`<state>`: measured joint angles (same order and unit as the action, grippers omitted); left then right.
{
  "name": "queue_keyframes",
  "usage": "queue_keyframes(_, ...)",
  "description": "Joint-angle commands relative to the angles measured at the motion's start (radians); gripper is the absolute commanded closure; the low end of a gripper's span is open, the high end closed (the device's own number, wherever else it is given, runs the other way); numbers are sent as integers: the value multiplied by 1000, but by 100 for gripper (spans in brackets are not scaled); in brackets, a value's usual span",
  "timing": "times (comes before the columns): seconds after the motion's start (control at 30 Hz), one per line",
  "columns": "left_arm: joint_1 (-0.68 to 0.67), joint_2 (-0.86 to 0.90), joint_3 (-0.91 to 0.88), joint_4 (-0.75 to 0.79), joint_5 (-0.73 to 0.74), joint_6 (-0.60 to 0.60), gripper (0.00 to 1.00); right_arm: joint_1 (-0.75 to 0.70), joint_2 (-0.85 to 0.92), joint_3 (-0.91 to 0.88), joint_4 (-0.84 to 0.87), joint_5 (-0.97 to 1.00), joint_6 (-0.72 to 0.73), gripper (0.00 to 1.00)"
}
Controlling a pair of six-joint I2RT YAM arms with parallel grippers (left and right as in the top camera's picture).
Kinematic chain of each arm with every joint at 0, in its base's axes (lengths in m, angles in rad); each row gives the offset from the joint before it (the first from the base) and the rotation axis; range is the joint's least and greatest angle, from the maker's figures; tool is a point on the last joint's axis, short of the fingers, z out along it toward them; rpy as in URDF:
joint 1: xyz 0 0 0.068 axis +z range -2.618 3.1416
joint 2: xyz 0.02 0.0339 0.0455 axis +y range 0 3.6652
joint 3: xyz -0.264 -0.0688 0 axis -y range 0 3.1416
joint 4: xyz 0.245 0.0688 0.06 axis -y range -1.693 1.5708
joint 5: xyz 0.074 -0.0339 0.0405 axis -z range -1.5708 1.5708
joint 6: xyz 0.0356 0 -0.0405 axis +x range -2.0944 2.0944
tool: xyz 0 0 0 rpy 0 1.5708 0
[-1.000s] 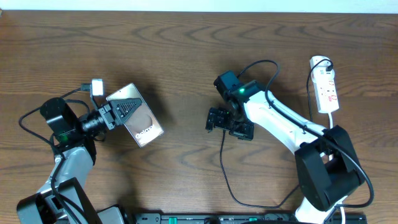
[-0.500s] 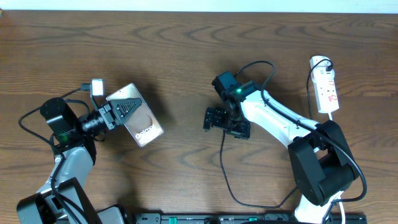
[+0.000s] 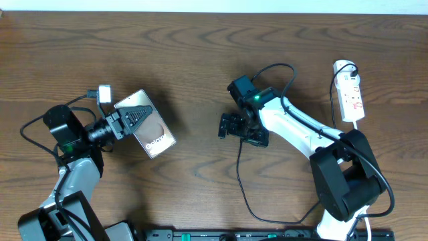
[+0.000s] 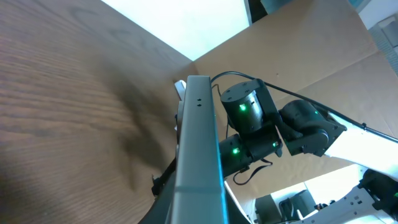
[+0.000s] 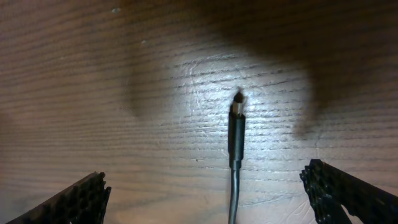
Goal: Plug charger to phone and switch on socket
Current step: 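Lower the open right gripper over the black cable's plug end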
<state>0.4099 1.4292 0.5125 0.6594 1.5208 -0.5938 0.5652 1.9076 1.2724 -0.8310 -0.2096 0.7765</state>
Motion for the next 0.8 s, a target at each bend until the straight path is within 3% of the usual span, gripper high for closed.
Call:
queue_keyframes(0.0, 4, -3, -1, 8, 31, 18, 92, 4, 10, -5, 2, 21, -14, 1)
queue_keyframes(0.77, 4, -3, -1, 8, 31, 23, 92, -26, 67, -5, 10, -22, -23, 3)
